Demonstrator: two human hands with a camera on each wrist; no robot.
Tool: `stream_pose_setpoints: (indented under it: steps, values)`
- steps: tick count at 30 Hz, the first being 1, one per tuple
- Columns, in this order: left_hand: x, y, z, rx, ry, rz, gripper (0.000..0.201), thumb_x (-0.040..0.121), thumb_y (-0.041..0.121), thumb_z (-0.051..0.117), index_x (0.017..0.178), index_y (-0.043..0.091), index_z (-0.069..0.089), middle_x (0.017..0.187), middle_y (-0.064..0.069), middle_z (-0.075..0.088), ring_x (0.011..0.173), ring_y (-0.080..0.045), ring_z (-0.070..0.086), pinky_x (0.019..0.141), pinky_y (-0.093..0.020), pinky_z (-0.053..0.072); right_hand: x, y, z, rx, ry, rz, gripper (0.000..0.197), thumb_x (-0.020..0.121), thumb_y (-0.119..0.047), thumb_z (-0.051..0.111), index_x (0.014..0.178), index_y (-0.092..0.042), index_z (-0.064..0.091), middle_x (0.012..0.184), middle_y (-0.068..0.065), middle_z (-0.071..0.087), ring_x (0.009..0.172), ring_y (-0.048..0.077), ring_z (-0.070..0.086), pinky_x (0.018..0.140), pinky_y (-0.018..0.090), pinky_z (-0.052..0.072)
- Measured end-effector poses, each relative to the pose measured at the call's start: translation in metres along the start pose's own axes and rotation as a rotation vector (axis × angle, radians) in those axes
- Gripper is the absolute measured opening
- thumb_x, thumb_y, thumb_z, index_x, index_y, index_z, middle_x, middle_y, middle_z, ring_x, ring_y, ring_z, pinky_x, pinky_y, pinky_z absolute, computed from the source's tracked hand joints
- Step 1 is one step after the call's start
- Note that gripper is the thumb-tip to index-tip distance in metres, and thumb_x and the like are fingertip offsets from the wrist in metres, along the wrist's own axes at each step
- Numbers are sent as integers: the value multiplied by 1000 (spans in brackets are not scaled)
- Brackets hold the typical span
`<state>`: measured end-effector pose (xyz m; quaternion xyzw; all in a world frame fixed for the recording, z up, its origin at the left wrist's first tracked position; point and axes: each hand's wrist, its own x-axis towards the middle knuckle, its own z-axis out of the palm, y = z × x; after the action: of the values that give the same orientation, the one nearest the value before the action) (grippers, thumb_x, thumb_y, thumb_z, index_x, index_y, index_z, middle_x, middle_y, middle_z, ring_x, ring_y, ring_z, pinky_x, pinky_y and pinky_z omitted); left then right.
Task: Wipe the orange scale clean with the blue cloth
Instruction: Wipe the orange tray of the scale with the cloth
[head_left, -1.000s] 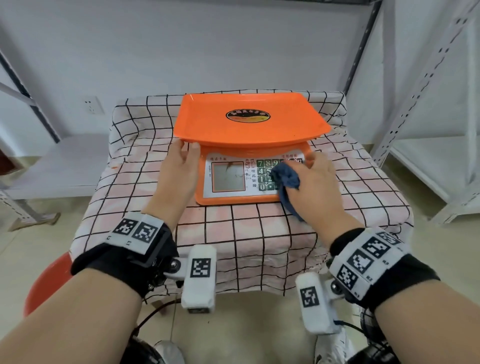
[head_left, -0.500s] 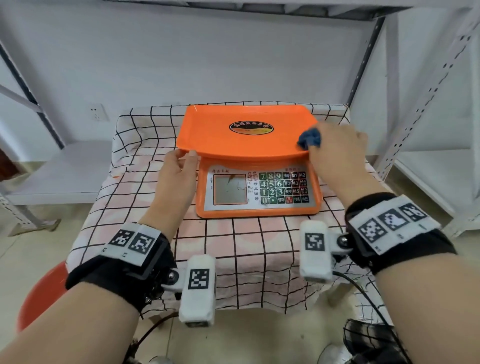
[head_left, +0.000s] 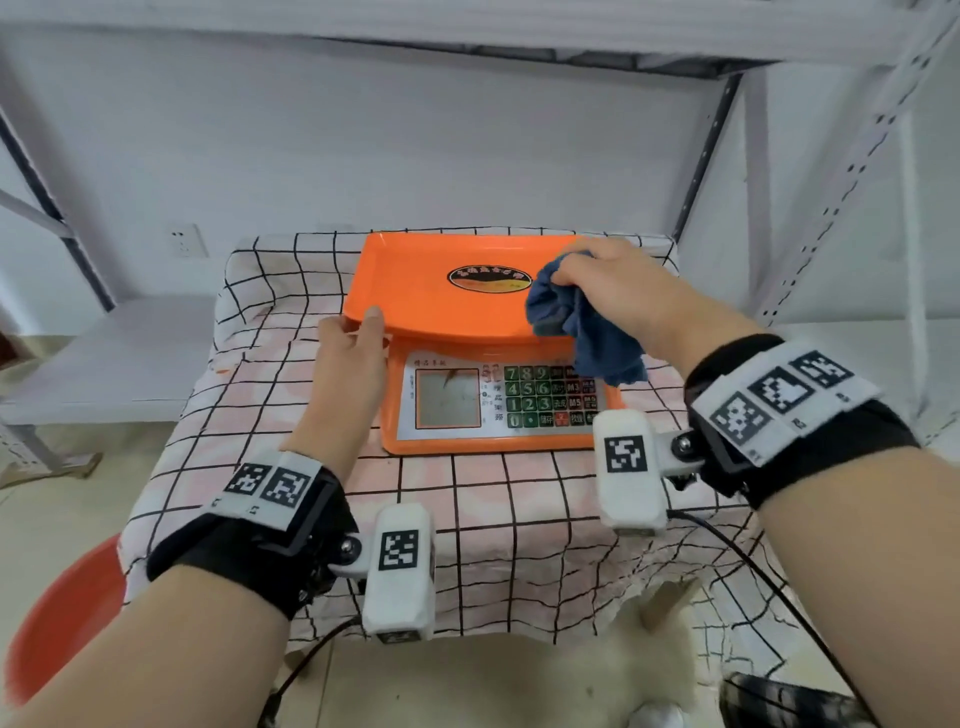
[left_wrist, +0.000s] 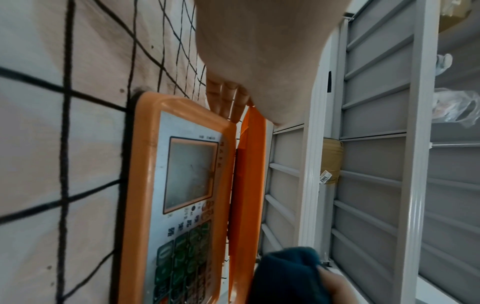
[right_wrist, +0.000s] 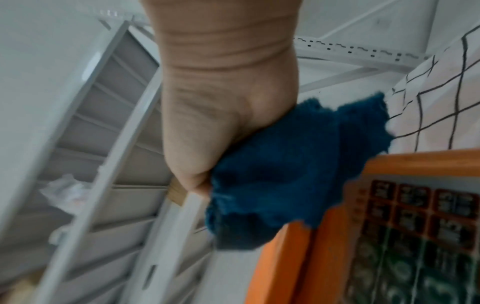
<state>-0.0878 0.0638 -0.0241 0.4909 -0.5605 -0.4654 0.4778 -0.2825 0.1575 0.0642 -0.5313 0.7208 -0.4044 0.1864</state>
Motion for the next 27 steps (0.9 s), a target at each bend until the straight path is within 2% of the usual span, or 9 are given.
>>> stream_pose_setpoints:
  steps: [2, 5, 9, 13, 17, 20, 23, 25, 27]
  values:
    - [-1, -1, -2, 14, -10, 6, 30, 97, 44, 38, 113, 19, 38, 96, 7, 55, 97, -22, 62, 91, -48, 51, -5, 1, -5, -9, 154, -69, 14, 90, -10, 44, 87, -9, 58, 78, 1, 57, 75, 14, 52, 73, 26, 41]
    - [-2, -2, -5, 55, -15, 28, 32, 97, 46, 37, 114, 19, 40, 94, 9, 55, 98, -23, 61, 92, -48, 49, -7, 11, -15, -245, 356, -128, 14, 95, -15, 42, 100, -12, 55, 93, -3, 58, 88, 15, 52, 77, 25, 38]
    - [-6, 0, -8, 66, -11, 53, 39, 98, 43, 36, 121, 13, 48, 96, 7, 59, 90, -18, 61, 89, -43, 50, -1, 25, 4, -758, 271, 21, 22, 92, -17, 45, 104, -8, 61, 104, 12, 65, 98, 34, 59, 77, 35, 44]
    - [-3, 4, -16, 12, 4, 34, 29, 99, 33, 38, 105, 14, 59, 93, 3, 65, 87, -12, 59, 86, -33, 48, -1, 11, 44, -645, 261, -19, 23, 94, -18, 41, 103, -4, 57, 102, 15, 63, 99, 35, 58, 67, 30, 37]
    - [2, 6, -27, 36, -37, -11, 37, 96, 40, 41, 101, 13, 65, 93, 0, 69, 85, -10, 60, 87, -33, 46, 2, -8, 71, -564, 204, -118, 21, 96, -21, 41, 103, -7, 56, 100, 8, 61, 93, 26, 57, 67, 30, 40]
    - [4, 9, -34, 64, -71, -33, 39, 95, 44, 38, 96, 16, 66, 95, 1, 70, 87, -11, 59, 90, -35, 44, 5, -14, 70, -421, 123, -131, 21, 96, -19, 40, 80, -14, 53, 91, 3, 54, 85, 20, 51, 66, 25, 32]
    - [5, 16, -37, 78, -55, -23, 37, 94, 43, 38, 88, 20, 65, 99, 2, 69, 86, -12, 58, 84, -33, 43, 12, -14, 45, -316, 408, -169, 17, 92, -13, 42, 94, -7, 58, 102, 11, 63, 97, 29, 57, 77, 31, 37]
    - [6, 19, -35, 58, -35, -11, 33, 95, 40, 39, 95, 17, 62, 103, 0, 67, 86, -13, 58, 81, -33, 44, 14, -7, 28, -456, 593, -216, 16, 88, -13, 44, 99, -11, 55, 106, 12, 62, 103, 32, 54, 84, 38, 38]
    - [4, 20, -31, 25, -28, 12, 25, 95, 37, 41, 92, 19, 58, 99, 0, 63, 87, -16, 58, 83, -35, 45, 10, 5, 25, -757, 541, -113, 21, 89, -21, 49, 107, -12, 57, 112, 12, 60, 109, 33, 51, 90, 42, 36]
